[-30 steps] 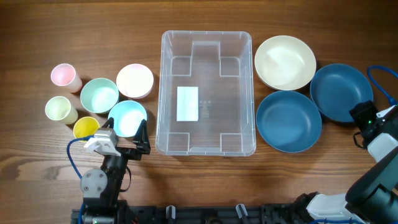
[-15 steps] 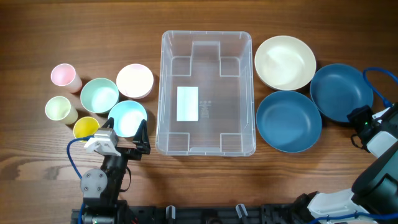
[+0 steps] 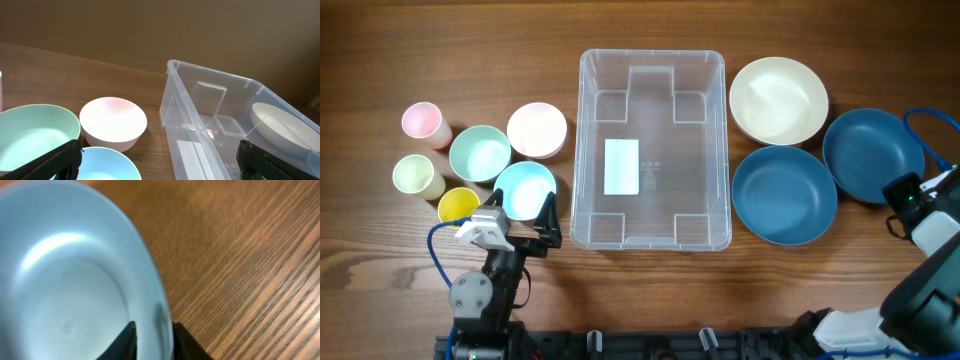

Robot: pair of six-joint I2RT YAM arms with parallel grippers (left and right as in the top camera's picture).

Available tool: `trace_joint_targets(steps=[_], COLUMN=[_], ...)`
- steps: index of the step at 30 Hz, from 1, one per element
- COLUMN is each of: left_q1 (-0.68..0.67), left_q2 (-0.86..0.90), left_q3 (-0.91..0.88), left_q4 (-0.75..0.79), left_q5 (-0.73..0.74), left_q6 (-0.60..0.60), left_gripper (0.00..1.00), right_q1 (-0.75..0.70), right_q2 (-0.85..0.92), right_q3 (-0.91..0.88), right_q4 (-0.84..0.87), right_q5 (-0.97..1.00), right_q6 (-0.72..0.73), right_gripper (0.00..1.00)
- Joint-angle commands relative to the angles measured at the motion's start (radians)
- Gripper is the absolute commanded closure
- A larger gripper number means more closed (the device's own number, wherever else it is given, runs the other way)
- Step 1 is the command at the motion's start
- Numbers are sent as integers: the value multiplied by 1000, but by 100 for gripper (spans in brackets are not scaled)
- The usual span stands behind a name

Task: Pack container
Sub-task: 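Move the right gripper to the far-right teal bowl rim and grasp it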

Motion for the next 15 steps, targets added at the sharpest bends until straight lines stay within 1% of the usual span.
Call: trace_joint_targets(steps=[1,2,3,4,15], left_q1=[2,2,2,2,2], left_q2=[-5,-5,-5,-5,-5], left_q3=[-7,-7,-7,-7,-7], left_q4=[-2,-2,-2,-2,-2], left_q5=[-2,-2,-2,-3,-2], left_q6=[16,16,16,16,16], left_gripper=[0,0,0,0,0], right_q1=[4,4,4,4,4], right_q2=[-70,-77,-84,-87,-93], right_q3=[27,27,27,27,27], right_q4=[-7,-9,-13,-18,-26], right_q5=[6,6,7,13,47], right_q6=[-18,-18,-19,-19,-19], right_gripper=[86,88,93,96,96])
